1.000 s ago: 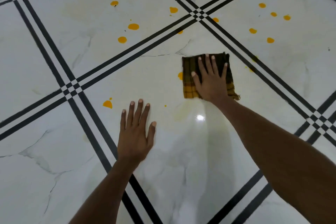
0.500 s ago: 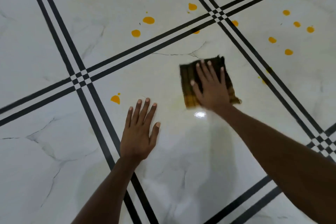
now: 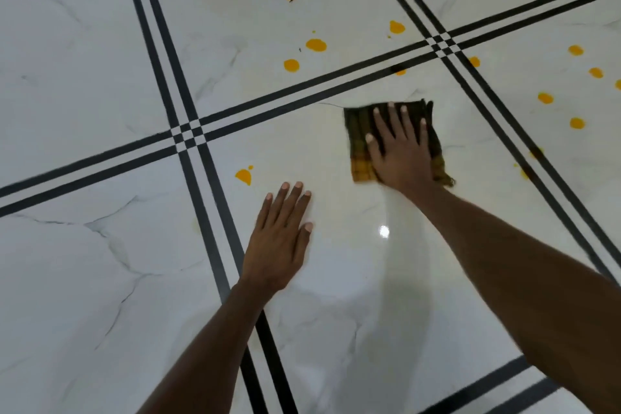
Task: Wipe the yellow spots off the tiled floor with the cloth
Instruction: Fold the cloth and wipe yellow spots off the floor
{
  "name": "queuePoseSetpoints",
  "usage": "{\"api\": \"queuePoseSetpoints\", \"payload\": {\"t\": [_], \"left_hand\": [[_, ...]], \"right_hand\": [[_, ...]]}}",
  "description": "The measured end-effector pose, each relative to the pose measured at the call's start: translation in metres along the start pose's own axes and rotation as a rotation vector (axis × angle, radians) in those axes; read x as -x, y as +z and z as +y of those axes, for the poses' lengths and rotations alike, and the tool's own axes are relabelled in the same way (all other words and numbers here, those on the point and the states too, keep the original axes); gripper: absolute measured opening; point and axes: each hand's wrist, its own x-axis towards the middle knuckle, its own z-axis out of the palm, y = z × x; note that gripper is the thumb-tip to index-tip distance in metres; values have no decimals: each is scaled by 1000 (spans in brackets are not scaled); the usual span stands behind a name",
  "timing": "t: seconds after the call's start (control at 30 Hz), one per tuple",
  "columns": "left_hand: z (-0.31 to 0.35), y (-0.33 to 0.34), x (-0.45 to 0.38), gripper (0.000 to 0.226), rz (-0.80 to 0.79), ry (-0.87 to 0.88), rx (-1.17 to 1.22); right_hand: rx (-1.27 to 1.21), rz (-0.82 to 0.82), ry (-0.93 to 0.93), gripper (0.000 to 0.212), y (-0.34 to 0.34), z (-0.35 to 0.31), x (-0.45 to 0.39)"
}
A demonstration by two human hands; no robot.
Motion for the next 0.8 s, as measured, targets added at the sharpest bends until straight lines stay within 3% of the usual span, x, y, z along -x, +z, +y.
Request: {"api": "queuePoseSetpoints", "payload": {"t": [0.1, 0.2, 0.27, 0.37, 0.43, 0.53, 0.57, 0.6, 0.67, 0.73, 0.8], "left_hand": [[-21, -17, 7, 54, 88, -41, 96], [-71, -43, 13, 54, 177, -314, 51], [-96, -52, 14, 60, 142, -493, -18], [-104, -47, 15, 63, 115, -524, -93], [-102, -46, 12, 63, 128, -521, -99], [-103, -48, 15, 61, 168, -532, -47], [-104, -48, 13, 61, 185, -532, -22], [-105, -47, 13, 61, 203, -531, 0], [-104, -48, 15, 62, 216, -535, 38], [-103, -50, 15, 62, 202, -530, 50], [-103, -52, 15, 62, 190, -524, 28]], "right_hand": [[-46, -2, -90, 65, 15, -80, -36], [-26, 37, -370, 60, 29, -147, -9], [-23, -26, -559, 58, 27, -149, 23], [41, -130, -827, 59, 18, -101, 43], [41, -64, -741, 58, 18, -87, 10], [-43, 59, -265, 59, 25, -134, -46], [-57, 54, -216, 61, 27, -163, -52], [-51, 24, -276, 63, 32, -192, -49], [-22, -29, -563, 62, 34, -229, -6], [-1, -89, -747, 59, 33, -217, 47], [15, -102, -738, 58, 28, -167, 68]]}}
